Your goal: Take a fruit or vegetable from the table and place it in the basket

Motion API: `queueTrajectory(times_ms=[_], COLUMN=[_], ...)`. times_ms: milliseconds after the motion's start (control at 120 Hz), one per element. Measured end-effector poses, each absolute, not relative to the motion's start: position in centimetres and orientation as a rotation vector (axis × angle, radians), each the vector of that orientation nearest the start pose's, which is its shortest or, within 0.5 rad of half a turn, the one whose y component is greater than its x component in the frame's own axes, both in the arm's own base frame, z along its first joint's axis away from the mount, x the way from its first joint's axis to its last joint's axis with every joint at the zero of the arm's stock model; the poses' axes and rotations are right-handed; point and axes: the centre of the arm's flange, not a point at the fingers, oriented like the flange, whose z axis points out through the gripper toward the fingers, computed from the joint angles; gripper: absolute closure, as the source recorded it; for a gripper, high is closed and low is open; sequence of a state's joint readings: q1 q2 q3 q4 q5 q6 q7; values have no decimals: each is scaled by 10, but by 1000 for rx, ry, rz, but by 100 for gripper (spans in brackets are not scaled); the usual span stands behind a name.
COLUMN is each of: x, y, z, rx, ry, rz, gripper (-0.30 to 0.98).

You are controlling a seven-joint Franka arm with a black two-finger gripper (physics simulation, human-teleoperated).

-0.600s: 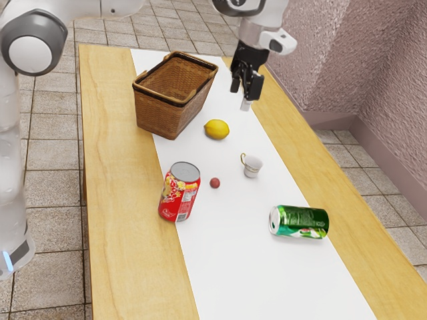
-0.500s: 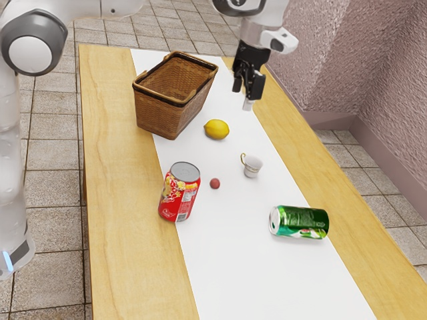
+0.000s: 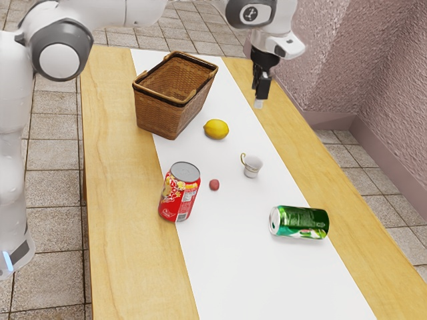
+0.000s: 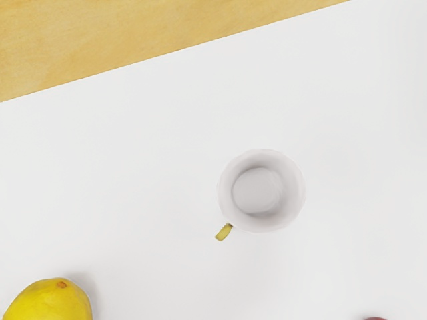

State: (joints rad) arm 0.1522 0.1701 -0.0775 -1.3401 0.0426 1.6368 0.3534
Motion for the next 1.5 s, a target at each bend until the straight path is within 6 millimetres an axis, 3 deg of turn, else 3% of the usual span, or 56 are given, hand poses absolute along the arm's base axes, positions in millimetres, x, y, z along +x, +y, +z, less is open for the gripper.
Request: queueTrajectory(times_ms=[92,250,350,500,675,750,992,1500], x=[616,618,618,604,574,569,577,589], y=[74,74,79,111,124,131,189,187], z=[636,633,606,573,548,542,518,485], rx=[-3026,-2976,-2971,-2969,-2956,-2948,-2952,-2919], ry=[520,711,802,854,925,945,912,1062], rz=[-197,-210,-147,-69,-24,-28,-36,-49], gripper=[0,0,0,0,0,0,0,0])
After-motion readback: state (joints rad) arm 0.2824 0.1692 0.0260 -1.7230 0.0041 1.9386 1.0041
